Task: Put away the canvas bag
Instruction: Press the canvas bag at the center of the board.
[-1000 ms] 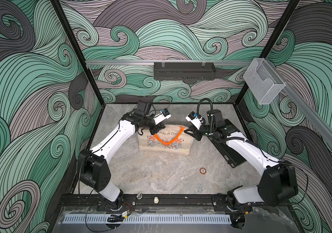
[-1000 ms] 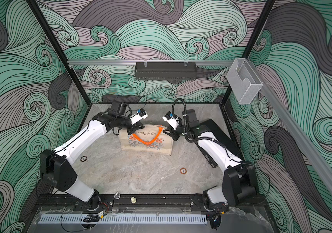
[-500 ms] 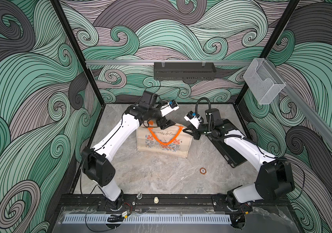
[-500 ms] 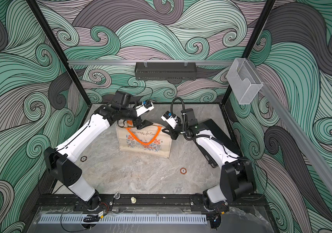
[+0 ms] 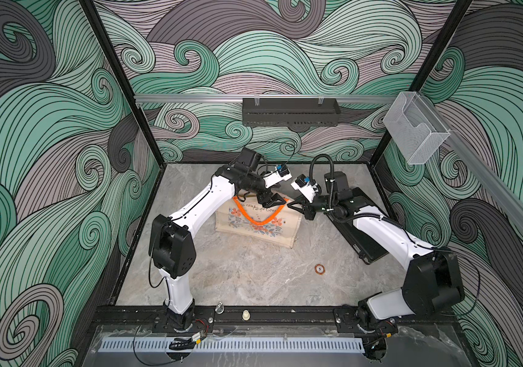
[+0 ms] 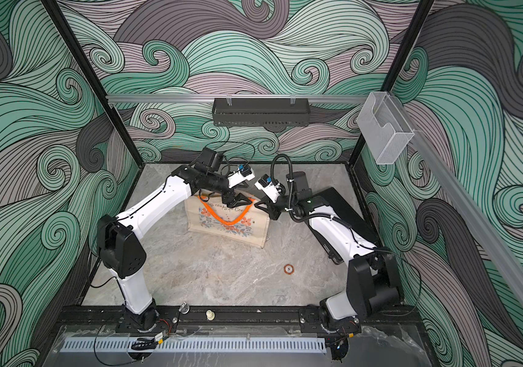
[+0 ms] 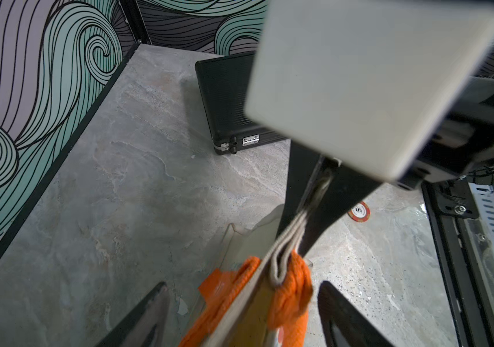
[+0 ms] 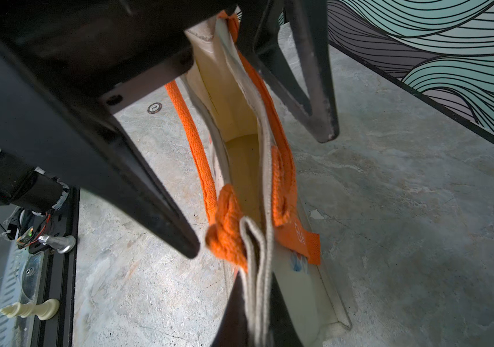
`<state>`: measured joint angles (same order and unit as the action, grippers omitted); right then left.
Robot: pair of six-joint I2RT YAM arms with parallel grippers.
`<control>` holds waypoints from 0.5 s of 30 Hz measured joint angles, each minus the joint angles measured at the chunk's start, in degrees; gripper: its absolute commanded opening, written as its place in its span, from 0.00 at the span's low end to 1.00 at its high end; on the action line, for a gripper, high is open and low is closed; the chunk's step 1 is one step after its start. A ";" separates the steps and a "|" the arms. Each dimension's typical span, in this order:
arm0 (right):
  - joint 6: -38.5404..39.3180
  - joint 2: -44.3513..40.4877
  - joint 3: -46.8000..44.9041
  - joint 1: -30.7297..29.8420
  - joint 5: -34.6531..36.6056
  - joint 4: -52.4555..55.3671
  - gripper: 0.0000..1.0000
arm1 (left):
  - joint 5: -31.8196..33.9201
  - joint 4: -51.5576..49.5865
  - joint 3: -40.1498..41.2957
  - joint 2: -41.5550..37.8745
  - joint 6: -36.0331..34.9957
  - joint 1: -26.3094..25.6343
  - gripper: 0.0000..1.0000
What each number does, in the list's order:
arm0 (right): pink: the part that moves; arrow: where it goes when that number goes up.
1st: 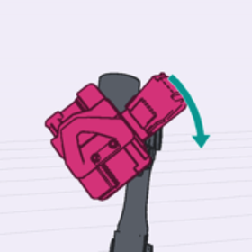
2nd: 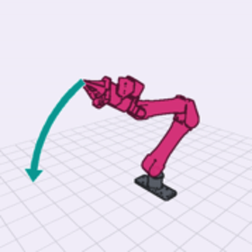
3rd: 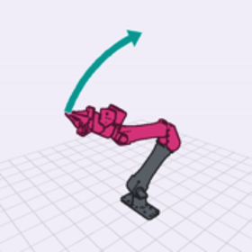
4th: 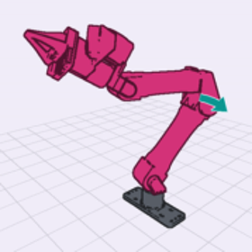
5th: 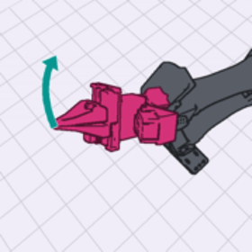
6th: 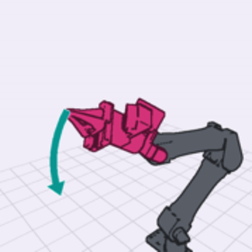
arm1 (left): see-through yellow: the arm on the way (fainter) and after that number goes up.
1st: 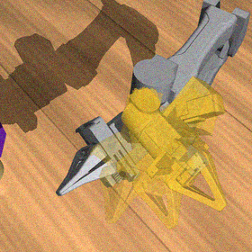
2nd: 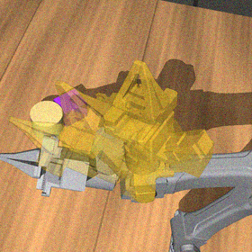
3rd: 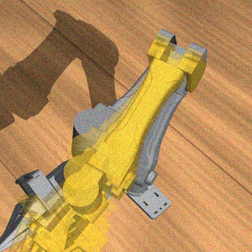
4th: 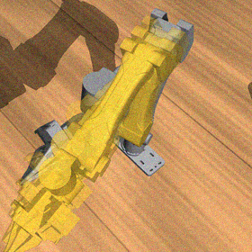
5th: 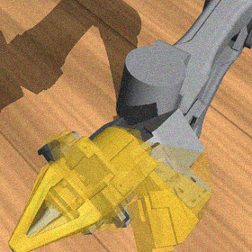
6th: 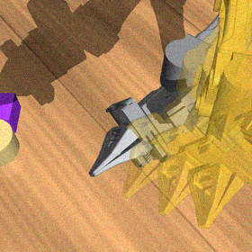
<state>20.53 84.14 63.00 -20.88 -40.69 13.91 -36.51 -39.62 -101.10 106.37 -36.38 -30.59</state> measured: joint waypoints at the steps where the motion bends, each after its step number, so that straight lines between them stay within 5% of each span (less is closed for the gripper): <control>1: -0.02 0.00 0.00 0.02 0.00 0.00 0.00 | 0.02 -0.79 -0.83 0.70 -0.37 -0.13 0.69; 5: -0.15 0.02 0.00 0.02 0.04 0.28 0.01 | -0.09 -3.98 -1.38 2.10 -0.74 -0.66 0.34; 7: -0.48 0.07 0.00 0.02 0.11 0.15 0.04 | -0.42 -4.48 -1.38 2.10 -0.76 -0.66 0.27; 10: -1.92 0.07 -0.20 0.35 0.22 -0.15 0.26 | -0.96 -4.04 -1.07 2.10 -0.61 -0.68 0.01; 15: -5.92 0.04 -1.29 0.66 0.28 -4.28 0.61 | -1.22 -3.58 -0.57 1.86 -0.02 -0.63 0.00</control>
<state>14.61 84.18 61.71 -20.23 -40.40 9.63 -37.74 -43.20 -101.67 108.22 -36.40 -31.22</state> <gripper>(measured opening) 0.518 0.077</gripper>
